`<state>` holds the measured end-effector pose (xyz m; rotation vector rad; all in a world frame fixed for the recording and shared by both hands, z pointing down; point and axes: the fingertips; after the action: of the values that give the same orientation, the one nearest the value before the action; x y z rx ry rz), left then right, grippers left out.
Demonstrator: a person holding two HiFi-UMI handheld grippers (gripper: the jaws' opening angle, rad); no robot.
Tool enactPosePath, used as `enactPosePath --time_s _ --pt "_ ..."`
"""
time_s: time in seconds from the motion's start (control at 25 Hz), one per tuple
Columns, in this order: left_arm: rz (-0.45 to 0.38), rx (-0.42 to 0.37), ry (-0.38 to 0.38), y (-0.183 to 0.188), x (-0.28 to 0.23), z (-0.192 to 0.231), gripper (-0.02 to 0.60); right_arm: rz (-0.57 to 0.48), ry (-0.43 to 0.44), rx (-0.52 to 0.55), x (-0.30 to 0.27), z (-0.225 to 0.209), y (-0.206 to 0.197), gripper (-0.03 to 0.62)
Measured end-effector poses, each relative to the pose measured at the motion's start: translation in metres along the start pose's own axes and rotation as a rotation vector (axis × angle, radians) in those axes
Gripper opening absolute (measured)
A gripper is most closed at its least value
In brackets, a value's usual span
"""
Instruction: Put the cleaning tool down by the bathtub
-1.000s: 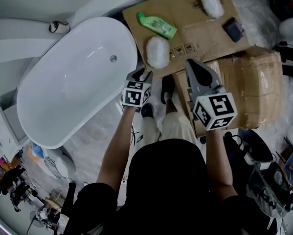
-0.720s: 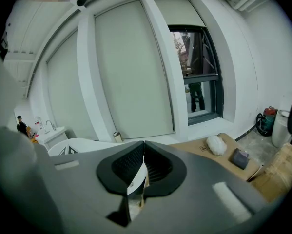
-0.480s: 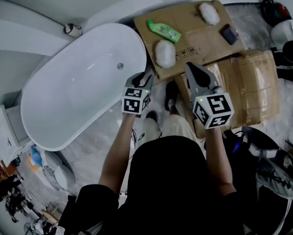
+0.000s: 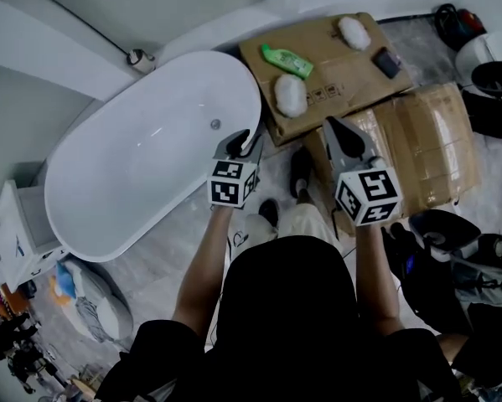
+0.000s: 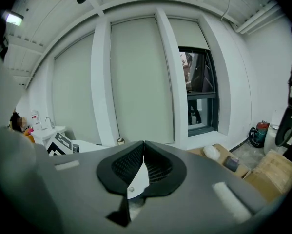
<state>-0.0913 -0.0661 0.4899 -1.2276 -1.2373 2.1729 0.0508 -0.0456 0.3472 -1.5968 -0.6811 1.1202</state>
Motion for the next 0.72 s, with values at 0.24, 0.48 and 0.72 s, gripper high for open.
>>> enactPosePath --time_s 0.24,0.48,0.72 --pt "-0.061 -0.024 -0.011 0.01 0.038 -0.013 0.107 -0.028 -0.025 0.0 0.028 0.018 0.001 0.009" --pt "-0.13 -0.045 -0.029 0.036 0.068 -0.026 0.095 -0.05 -0.049 0.002 0.05 0.029 0.009 0.009" --pt "-0.185 -0.056 -0.033 0.057 0.091 -0.035 0.083 -0.067 -0.056 0.009 0.065 0.036 0.017 0.009"
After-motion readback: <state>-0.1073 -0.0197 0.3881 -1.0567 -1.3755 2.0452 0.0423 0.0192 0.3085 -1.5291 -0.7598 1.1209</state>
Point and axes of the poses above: the fingertips, and each gripper's own axes: x backward along the fingers, z to its left, y out of its top, and after that the axes turned 4 degrees about x, right-handed
